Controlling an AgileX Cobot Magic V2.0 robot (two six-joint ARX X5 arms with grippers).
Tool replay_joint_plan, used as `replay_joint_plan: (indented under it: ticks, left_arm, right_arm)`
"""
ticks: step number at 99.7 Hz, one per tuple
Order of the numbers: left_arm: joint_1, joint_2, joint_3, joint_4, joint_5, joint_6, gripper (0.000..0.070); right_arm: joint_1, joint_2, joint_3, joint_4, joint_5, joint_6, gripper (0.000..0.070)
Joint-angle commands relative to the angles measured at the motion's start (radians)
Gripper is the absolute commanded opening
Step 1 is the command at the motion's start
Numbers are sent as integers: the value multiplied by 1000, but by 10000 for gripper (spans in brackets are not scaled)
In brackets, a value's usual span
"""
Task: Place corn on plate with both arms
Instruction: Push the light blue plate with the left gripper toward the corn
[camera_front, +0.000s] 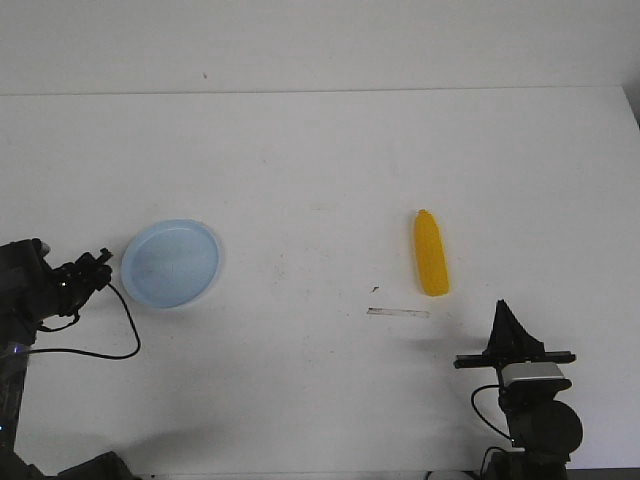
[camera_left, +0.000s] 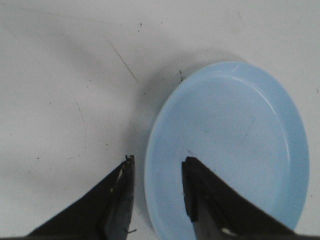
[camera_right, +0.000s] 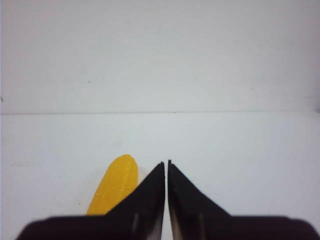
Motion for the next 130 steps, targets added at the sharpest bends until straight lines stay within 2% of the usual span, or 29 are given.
replay_joint_plan:
  ticks: [1, 8, 12, 58, 61, 72, 83, 90, 116, 130]
  left_arm:
    - [2, 41, 10, -12, 2, 27, 232]
    - [-5, 74, 10, -26, 2, 27, 315]
    - [-11, 89, 10, -31, 2, 27, 337]
    - [-89, 200, 10, -33, 2, 27, 321]
    - [-92, 205, 10, -34, 2, 27, 303]
    - [-103, 221, 10, -34, 2, 27, 120]
    - [-112, 228, 10, -33, 2, 27, 102]
    - [-114, 228, 10, -33, 2, 27, 0]
    - [-123, 182, 10, -34, 6, 21, 1]
    - [-153, 134, 10, -33, 44, 8, 1]
  right_arm:
    - [1, 1, -1, 10, 1, 6, 9]
    - [1, 1, -1, 10, 0, 6, 9]
    - [1, 1, -1, 10, 1, 6, 9]
    - [1, 1, -1, 10, 1, 6, 9]
    - [1, 1, -1, 10, 1, 6, 9]
    - [1, 1, -1, 10, 1, 6, 9]
    - [1, 1, -1, 10, 1, 6, 9]
    - [1, 1, -1, 10, 1, 6, 9]
    - [1, 1, -1, 10, 1, 6, 9]
    - [1, 1, -1, 10, 1, 6, 9]
